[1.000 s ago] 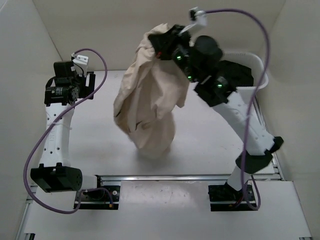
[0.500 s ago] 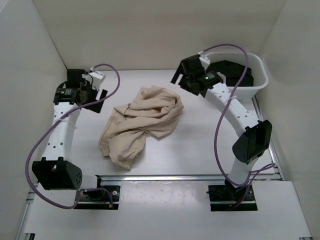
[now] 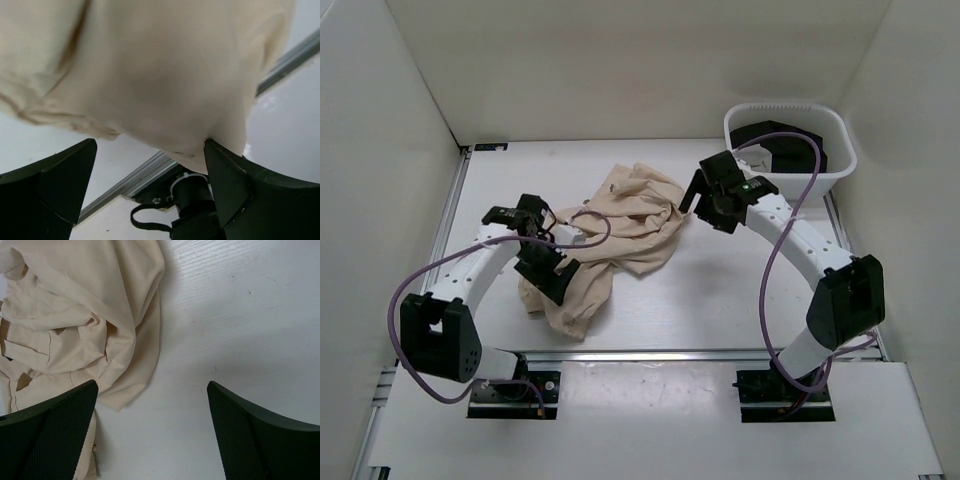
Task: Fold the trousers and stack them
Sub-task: Grab the trousers from the pile, then flatten the trousers out
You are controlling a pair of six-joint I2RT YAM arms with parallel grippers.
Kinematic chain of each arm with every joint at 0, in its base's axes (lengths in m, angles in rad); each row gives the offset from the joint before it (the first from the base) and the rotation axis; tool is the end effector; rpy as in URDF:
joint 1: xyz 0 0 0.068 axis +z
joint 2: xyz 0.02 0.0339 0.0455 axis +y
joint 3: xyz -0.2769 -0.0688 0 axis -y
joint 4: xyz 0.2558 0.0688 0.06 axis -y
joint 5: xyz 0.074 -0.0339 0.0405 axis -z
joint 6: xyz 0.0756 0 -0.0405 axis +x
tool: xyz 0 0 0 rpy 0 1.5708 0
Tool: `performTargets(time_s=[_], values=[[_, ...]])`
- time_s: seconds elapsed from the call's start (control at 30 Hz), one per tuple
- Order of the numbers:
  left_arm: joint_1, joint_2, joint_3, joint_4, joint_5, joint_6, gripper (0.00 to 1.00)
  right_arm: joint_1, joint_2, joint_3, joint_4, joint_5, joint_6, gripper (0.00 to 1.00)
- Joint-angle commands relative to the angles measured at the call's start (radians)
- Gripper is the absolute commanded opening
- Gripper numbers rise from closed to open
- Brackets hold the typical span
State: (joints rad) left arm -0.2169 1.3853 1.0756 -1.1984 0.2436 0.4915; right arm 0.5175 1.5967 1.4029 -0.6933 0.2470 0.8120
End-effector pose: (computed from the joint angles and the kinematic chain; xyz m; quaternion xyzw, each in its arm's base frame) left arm 0.2305 -0.0695 0.2178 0.3477 0.9292 -0.1160 0.0474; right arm 0.3418 0.1733 0.2857 0.1780 0.9188 0.1139 0.3334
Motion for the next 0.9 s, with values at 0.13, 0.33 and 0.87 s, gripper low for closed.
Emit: performTargets(time_s=[0.13, 0.33, 0.87], values=[[-0.052, 0.070, -0.042, -0.020, 0.160, 0.048, 1.00, -0.039, 0.063, -0.030, 0.166, -0.139, -0.042, 0.98], [-0.098, 0.194, -0.032, 0.017, 0.183, 0.061, 0.38, -0.039, 0.213, 0.126, 0.121, -0.209, -0.076, 0.95], [-0.262, 0.259, 0.957, 0.107, 0.313, -0.099, 0.14, 0.016, -0.233, -0.059, 0.043, 0.006, -0.249, 0.95]])
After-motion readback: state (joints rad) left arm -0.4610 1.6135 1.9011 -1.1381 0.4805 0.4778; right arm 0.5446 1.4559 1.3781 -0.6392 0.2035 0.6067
